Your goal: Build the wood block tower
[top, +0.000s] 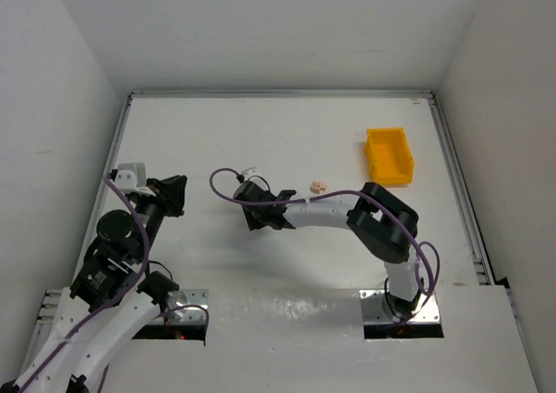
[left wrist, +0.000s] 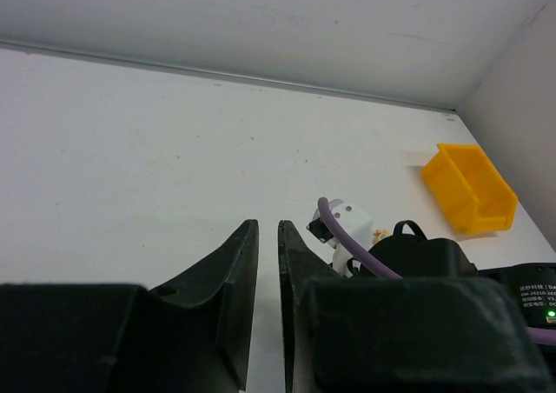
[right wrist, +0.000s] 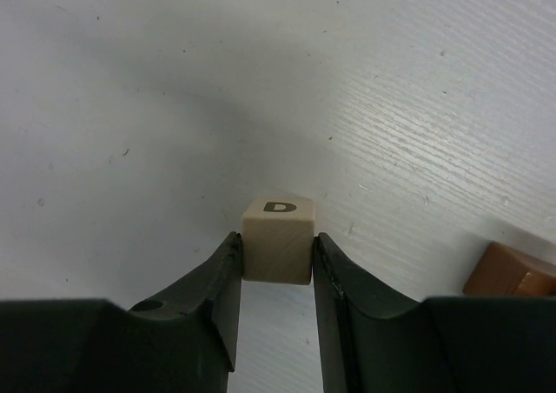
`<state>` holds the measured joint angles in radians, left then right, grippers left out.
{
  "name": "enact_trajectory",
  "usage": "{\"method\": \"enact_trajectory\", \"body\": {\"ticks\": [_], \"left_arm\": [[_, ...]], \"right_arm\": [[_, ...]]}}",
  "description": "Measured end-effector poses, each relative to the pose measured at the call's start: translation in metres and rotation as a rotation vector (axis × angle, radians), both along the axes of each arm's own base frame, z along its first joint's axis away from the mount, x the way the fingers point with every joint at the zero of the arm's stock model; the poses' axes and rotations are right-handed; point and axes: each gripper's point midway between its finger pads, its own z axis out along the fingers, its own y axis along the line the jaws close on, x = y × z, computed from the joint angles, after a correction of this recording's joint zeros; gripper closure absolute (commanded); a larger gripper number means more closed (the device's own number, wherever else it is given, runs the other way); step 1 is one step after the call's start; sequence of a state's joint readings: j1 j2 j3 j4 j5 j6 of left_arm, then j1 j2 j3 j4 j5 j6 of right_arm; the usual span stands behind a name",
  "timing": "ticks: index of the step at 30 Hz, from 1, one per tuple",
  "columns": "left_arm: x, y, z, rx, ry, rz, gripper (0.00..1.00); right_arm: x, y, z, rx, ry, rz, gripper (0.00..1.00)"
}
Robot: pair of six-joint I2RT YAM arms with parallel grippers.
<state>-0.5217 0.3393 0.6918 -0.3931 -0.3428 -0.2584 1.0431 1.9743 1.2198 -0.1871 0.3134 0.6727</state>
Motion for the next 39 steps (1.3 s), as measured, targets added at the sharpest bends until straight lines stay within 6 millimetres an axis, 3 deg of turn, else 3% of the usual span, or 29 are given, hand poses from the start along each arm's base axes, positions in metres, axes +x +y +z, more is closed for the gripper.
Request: {"method": "enact_trajectory", "body": {"ticks": [6, 9, 12, 18, 21, 24, 29, 39], "left_arm": [[0.000, -0.002, 0.000, 0.001, 0.001, -0.013, 0.87], [-0.001, -0.003, 0.000, 0.003, 0.001, -0.018, 0.86], [-0.001, -0.004, 0.000, 0.003, 0.001, -0.026, 0.86], [-0.005, -0.013, 0.003, 0.002, -0.013, -0.082, 0.84], [-0.008, -0.016, 0.005, -0.001, -0.024, -0.109, 0.84], [-0.013, -0.017, 0.009, -0.011, -0.044, -0.125, 0.84], [-0.021, -0.015, 0.017, -0.029, -0.080, -0.136, 0.83], [-0.024, -0.015, 0.020, -0.037, -0.093, -0.140, 0.83]], "right_arm": [[0.004, -0.004, 0.002, -0.015, -0.024, -0.014, 0.74], [0.007, -0.007, 0.015, -0.020, -0.051, -0.016, 0.74], [0.012, -0.011, 0.050, 0.010, -0.111, -0.021, 0.74], [0.019, -0.029, 0.145, 0.131, -0.253, -0.076, 0.73], [0.014, -0.053, 0.167, 0.158, -0.279, -0.114, 0.73], [0.011, -0.084, 0.168, 0.134, -0.271, -0.163, 0.73], [0.012, -0.118, 0.146, 0.049, -0.216, -0.233, 0.73], [0.009, -0.124, 0.116, -0.012, -0.125, -0.240, 0.73]]}}
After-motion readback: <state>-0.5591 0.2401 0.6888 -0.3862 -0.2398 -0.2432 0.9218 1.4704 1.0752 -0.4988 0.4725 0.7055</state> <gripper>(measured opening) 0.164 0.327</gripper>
